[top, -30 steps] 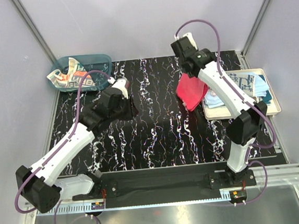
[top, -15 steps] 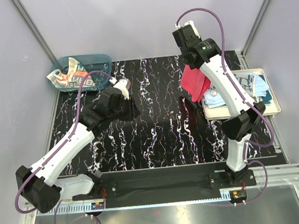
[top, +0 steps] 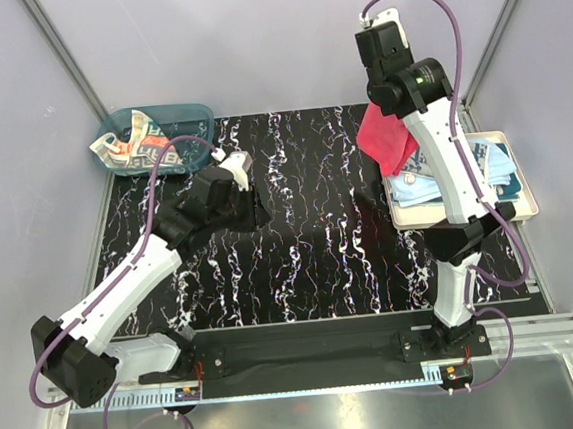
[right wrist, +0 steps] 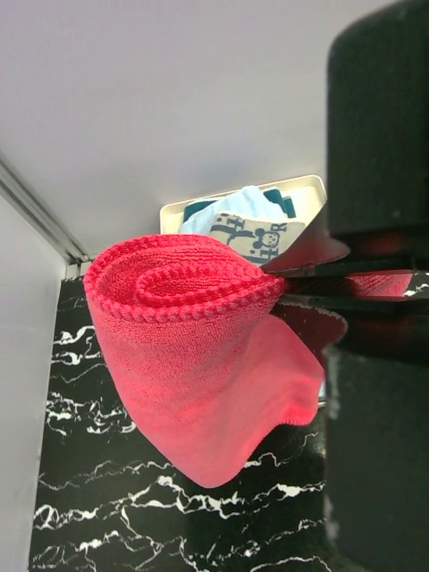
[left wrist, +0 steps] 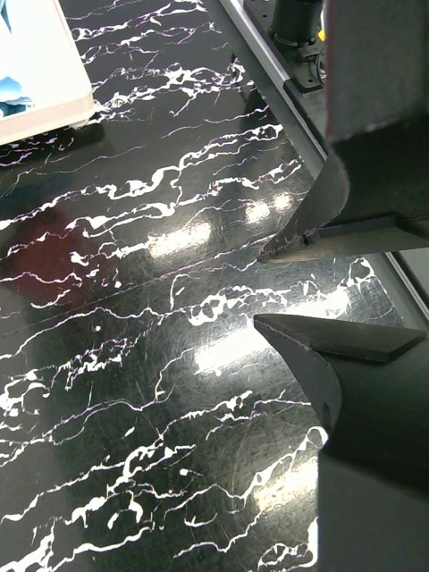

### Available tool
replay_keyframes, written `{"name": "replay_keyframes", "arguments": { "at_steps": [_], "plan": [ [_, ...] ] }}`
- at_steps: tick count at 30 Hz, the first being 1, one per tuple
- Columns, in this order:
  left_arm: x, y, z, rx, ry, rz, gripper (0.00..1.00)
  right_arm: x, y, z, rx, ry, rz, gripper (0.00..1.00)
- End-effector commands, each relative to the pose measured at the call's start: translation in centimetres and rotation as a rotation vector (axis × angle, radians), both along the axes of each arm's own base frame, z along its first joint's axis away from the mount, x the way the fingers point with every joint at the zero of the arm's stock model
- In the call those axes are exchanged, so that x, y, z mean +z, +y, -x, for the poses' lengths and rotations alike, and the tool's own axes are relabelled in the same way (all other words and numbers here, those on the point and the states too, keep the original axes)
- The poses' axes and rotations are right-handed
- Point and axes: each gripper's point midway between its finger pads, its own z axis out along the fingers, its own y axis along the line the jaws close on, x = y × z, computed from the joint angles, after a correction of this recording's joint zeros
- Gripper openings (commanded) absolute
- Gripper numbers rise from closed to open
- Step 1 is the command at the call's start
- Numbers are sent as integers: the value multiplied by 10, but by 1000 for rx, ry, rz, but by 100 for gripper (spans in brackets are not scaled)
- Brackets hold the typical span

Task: Fold and stack the towels
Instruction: Neatly place the folded towel into the bin

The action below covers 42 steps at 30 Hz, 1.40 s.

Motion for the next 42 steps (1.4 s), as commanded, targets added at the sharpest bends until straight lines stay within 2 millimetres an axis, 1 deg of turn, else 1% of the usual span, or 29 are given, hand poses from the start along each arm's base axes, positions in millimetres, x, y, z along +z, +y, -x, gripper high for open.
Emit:
{"name": "replay_keyframes", "arguments": {
  "at_steps": [1,3,6,7,9,12,13,14,15,16,17,18,19,20,21,22,23,25,26,29,30,31,32,33,34,36,37,40,42],
  "plan": [
    [1,-8,-4,-30,-7,30,34,17,-16,3,-30,-39,1,0],
    [0,-9,-3,-37,-4,35,34,12,-28,1,-56,-31,-18,0],
    [-2,-10,-3,-41,2,33,34,3,-37,-2,-63,-29,-57,0],
    [-3,-10,-2,-43,6,33,34,-5,-48,-1,-75,-12,-70,0],
    [-4,-12,-2,-47,11,36,34,-11,-60,-3,-100,-13,-98,0],
    [-7,-13,-1,-53,22,41,34,-30,-78,-6,-111,13,-156,0],
    [-8,-14,-1,-55,24,42,34,-34,-92,-7,-132,15,-172,0],
    [-8,-15,0,-59,27,45,34,-37,-96,-9,-142,7,-188,0],
    [-9,-15,0,-62,26,45,34,-51,-100,-9,-151,38,-192,0],
    [-9,-15,0,-62,29,45,34,-55,-115,-7,-178,37,-206,0],
    [-10,-15,1,-65,31,45,34,-59,-120,-10,-186,26,-228,0],
    [-10,-15,1,-64,30,47,34,-72,-127,-8,-193,46,-250,0],
    [-10,-16,1,-66,33,48,34,-79,-133,-8,-205,48,-267,0],
    [-11,-16,1,-69,35,49,34,-82,-154,-9,-248,25,-290,0],
    [-13,-16,2,-71,40,47,34,-96,-159,-7,-254,50,-311,0],
    [-13,-17,3,-74,42,48,34,-103,-165,-7,-263,58,-319,0],
    [-14,-16,3,-72,45,49,34,-114,-179,-5,-288,65,-332,0],
    [-14,-18,3,-76,48,53,34,-123,-190,-4,-327,50,-370,0],
    [-15,-18,3,-79,51,56,34,-126,-201,-5,-352,36,-381,0],
    [-15,-19,5,-86,56,55,34,-149,-216,-6,-393,52,-420,0],
    [-16,-19,5,-86,58,54,34,-161,-222,-7,-410,73,-441,0],
    [-16,-19,5,-87,59,55,34,-168,-225,-6,-426,84,-449,4],
    [-16,-19,5,-90,61,58,34,-174,-228,-6,-448,85,-462,12],
    [-16,-20,5,-95,61,58,34,-186,-231,-6,-466,110,-467,28],
    [-15,-20,6,-96,63,60,34,-190,-232,-4,-484,122,-469,36],
    [-15,-21,6,-98,63,63,34,-193,-235,0,-520,132,-466,45],
    [-15,-21,6,-99,64,64,34,-192,-235,0,-525,127,-468,55],
    [-15,-21,7,-102,63,65,34,-183,-235,3,-540,116,-473,70],
    [-15,-21,6,-99,60,66,34,-173,-229,6,-542,104,-510,70]
  ]
}}
